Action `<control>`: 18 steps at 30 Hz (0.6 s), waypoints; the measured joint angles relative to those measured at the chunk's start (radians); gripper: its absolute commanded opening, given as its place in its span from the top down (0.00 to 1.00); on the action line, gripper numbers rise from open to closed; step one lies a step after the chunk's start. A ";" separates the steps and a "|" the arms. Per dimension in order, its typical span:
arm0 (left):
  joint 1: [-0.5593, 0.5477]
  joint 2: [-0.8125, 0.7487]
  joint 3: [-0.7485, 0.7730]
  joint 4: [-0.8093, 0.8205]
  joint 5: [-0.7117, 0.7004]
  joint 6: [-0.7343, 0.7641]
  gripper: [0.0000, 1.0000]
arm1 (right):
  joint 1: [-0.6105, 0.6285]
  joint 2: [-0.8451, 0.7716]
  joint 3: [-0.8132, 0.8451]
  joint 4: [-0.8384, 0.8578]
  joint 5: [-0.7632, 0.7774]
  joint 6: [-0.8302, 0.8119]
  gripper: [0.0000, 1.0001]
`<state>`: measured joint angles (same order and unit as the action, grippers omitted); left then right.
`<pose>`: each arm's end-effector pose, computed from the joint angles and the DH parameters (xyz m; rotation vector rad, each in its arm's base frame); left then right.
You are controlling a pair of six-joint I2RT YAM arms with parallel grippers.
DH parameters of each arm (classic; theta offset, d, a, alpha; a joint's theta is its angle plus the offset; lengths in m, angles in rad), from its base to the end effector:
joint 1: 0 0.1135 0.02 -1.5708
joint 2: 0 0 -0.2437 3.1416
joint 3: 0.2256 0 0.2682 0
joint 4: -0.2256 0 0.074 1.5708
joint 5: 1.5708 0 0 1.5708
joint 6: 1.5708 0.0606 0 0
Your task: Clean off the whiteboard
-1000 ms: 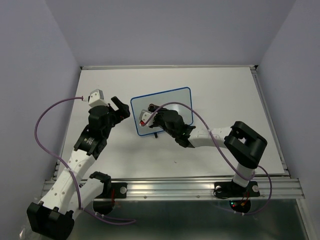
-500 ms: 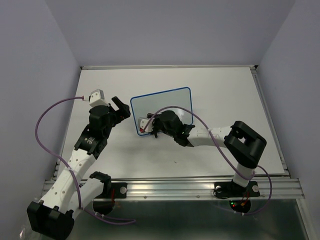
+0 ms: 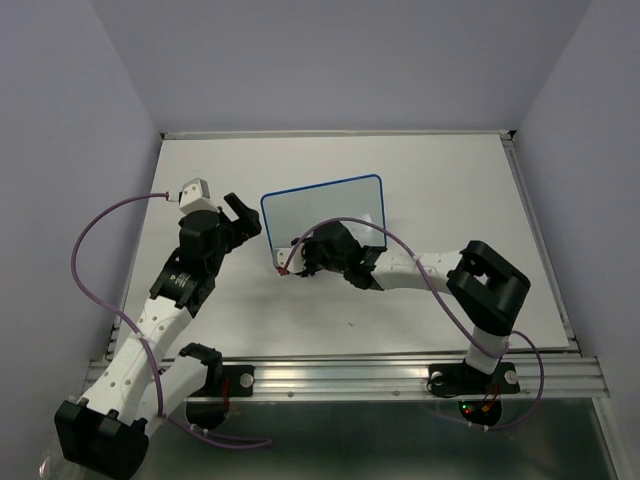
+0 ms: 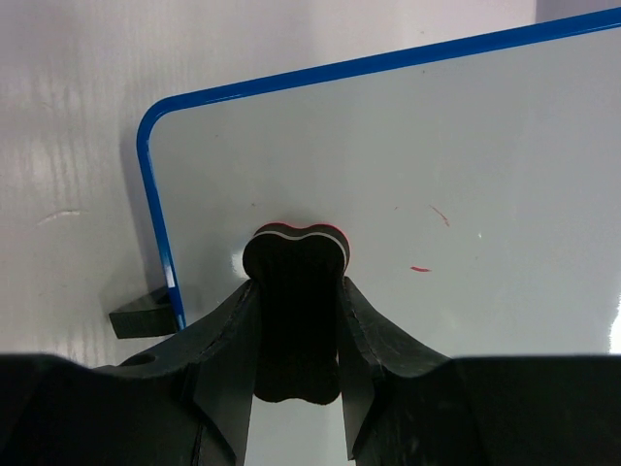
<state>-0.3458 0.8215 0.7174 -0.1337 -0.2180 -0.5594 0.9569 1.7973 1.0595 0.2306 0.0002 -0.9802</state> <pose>0.2393 -0.0723 0.2931 -0.3495 1.7917 -0.4466 0.2455 0.3483 0.1542 -1.7124 1.1773 -0.0145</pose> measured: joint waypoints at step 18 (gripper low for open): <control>0.000 0.000 0.000 0.000 0.000 0.000 0.01 | -0.014 0.000 -0.029 0.233 0.189 0.126 0.99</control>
<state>-0.3458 0.8215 0.7174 -0.1337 -0.2184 -0.5598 0.9428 1.7977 1.0302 0.4641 0.1890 -0.8543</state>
